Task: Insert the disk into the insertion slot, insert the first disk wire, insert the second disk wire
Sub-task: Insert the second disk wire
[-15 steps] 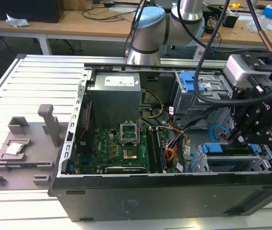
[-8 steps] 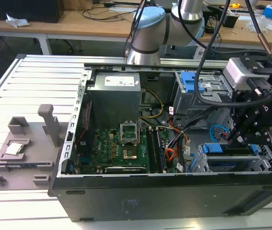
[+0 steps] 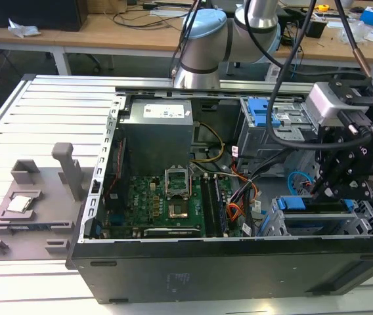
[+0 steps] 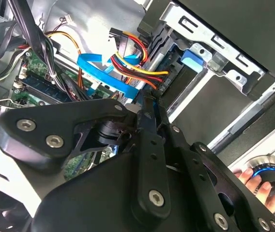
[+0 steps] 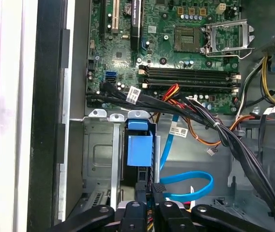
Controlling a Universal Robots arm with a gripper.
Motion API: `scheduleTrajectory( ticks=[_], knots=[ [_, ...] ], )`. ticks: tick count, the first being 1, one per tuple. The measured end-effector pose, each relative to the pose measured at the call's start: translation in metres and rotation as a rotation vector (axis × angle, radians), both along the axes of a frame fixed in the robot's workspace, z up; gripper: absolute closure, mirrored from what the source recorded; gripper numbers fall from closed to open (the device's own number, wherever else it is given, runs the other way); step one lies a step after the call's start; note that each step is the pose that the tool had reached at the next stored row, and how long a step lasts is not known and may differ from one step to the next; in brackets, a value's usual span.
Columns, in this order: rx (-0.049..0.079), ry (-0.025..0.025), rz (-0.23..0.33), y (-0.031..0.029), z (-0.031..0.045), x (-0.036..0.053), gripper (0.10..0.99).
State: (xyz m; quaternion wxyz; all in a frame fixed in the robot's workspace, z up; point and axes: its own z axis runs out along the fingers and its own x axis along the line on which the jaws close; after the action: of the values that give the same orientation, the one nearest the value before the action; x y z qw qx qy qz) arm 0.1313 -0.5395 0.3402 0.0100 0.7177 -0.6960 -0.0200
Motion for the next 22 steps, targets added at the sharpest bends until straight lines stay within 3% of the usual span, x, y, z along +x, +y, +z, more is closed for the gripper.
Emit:
scheduleTrajectory(
  ticks=[9,10,18,20,22],
  knots=[
    [0.0,-0.0001,0.0,-0.0011,-0.0047,0.0,0.914],
    [0.0,-0.0001,0.0,-0.0011,-0.0032,0.0,0.851],
    [-0.003,-0.0014,0.0,0.0008,0.029,0.0,0.859],
    [-0.005,-0.0016,0.0,0.0011,0.0411,0.0,0.98],
    [-0.007,-0.0016,0.0,0.0011,0.0479,0.0,0.98]
  ],
)
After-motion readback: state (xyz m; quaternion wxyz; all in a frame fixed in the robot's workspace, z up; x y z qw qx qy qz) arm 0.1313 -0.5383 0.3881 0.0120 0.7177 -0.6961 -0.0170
